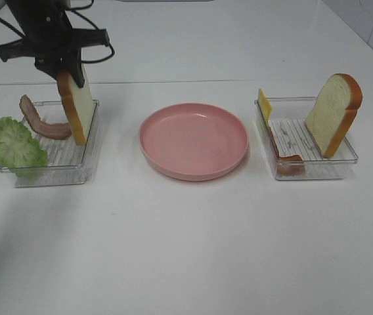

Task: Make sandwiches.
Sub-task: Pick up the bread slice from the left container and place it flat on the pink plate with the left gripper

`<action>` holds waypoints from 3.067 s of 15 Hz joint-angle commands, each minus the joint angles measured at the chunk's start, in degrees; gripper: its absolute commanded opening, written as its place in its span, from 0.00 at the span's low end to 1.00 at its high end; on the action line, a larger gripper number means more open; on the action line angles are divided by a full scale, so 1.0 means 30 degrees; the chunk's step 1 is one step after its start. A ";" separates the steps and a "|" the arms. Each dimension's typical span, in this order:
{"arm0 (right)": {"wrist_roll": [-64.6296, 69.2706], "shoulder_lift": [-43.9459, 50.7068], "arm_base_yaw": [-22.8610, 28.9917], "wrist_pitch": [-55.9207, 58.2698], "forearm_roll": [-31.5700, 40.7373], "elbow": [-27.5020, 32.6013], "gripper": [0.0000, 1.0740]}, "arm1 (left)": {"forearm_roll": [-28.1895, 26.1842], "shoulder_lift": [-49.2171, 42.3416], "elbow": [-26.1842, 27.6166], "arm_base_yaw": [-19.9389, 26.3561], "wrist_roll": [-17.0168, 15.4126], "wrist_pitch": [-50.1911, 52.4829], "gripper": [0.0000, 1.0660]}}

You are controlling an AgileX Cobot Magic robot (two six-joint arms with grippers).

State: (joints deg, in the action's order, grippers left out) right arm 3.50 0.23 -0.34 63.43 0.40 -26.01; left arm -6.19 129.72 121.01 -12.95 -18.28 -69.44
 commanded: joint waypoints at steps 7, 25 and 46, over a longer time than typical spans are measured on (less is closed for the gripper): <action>-0.0153 0.0611 -0.0095 -0.0153 0.0115 0.0076 0.83 | -0.3667 -0.1184 0.4163 -0.0879 -0.0019 -0.0879 0.00; -0.0095 0.0611 -0.0095 -0.0153 0.0115 0.0076 0.83 | -1.0733 0.5558 0.4163 -0.4144 0.2464 0.4297 0.00; -0.0095 0.0611 -0.0095 -0.0153 0.0134 0.0076 0.83 | -0.4221 0.6054 0.7334 -0.4144 -0.0210 -0.0955 0.95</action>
State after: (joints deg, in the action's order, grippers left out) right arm 3.50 0.23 -0.34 63.43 0.46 -26.01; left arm -19.94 148.22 142.04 -24.98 -18.22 -69.21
